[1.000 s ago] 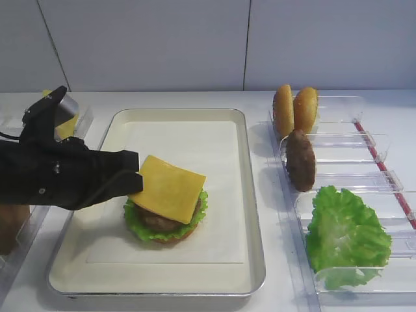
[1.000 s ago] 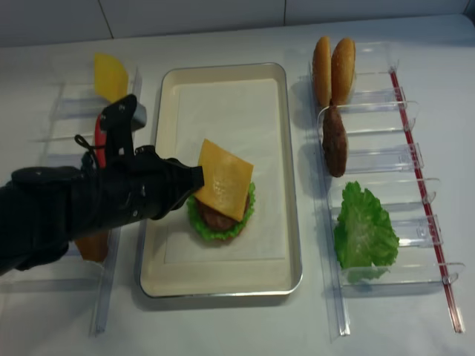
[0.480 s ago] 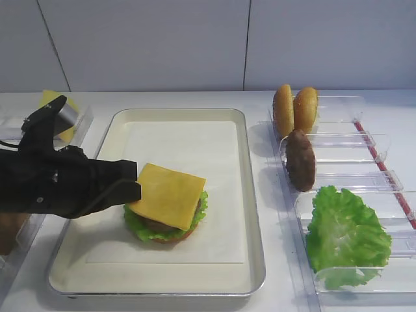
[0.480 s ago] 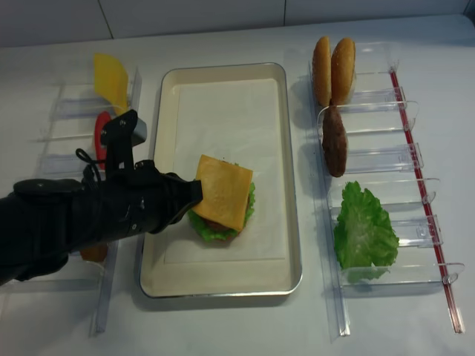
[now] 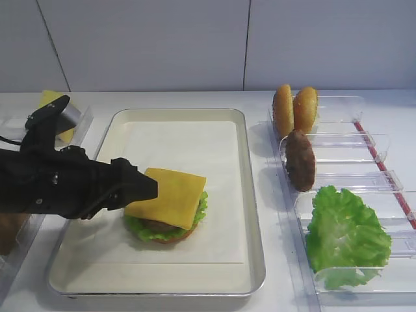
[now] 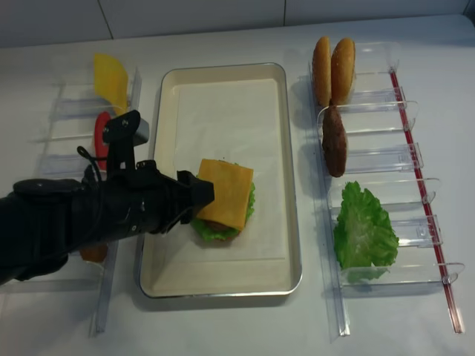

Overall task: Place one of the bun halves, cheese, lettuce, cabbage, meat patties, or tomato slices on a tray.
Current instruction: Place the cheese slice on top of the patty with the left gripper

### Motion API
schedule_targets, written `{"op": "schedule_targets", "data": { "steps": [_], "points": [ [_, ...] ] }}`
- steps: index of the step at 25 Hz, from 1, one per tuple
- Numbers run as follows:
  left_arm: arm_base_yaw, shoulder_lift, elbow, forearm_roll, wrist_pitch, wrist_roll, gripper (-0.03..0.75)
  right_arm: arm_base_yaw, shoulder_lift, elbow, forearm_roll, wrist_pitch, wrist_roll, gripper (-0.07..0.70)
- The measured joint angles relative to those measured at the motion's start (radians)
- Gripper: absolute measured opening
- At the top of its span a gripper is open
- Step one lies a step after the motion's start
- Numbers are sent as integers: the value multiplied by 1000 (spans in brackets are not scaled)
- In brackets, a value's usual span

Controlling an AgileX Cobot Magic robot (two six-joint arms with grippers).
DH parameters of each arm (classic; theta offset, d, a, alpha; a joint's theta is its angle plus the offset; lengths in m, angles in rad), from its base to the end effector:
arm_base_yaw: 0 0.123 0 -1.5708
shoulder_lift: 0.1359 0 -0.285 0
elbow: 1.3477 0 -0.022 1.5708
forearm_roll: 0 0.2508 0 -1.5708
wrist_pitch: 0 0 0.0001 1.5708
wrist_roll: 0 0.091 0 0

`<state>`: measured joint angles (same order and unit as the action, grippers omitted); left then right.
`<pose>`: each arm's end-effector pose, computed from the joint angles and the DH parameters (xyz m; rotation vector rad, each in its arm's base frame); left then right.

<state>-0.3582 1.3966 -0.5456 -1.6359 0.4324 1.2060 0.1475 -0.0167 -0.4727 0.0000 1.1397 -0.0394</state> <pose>0.2178 -0.1222 0.1949 0.1387 2.3879 -0.8908 -0.0077 -0.0012 0.2634 -0.1992 2.1252 0.0636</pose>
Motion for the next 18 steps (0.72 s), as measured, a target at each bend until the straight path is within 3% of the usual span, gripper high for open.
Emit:
{"op": "schedule_targets", "data": {
  "steps": [7,10,14,18],
  "points": [
    [0,0,-4,17,8,75,470,0,0,0,0,0,0,546],
    [0,0,-38,132,12,57,469,0,0,0,0,0,0,546],
    [31,0,-120,383,43,-116,468,0,0,0,0,0,0,546],
    [111,0,-227,664,148,-358,468,0,0,0,0,0,0,546]
  ]
}}
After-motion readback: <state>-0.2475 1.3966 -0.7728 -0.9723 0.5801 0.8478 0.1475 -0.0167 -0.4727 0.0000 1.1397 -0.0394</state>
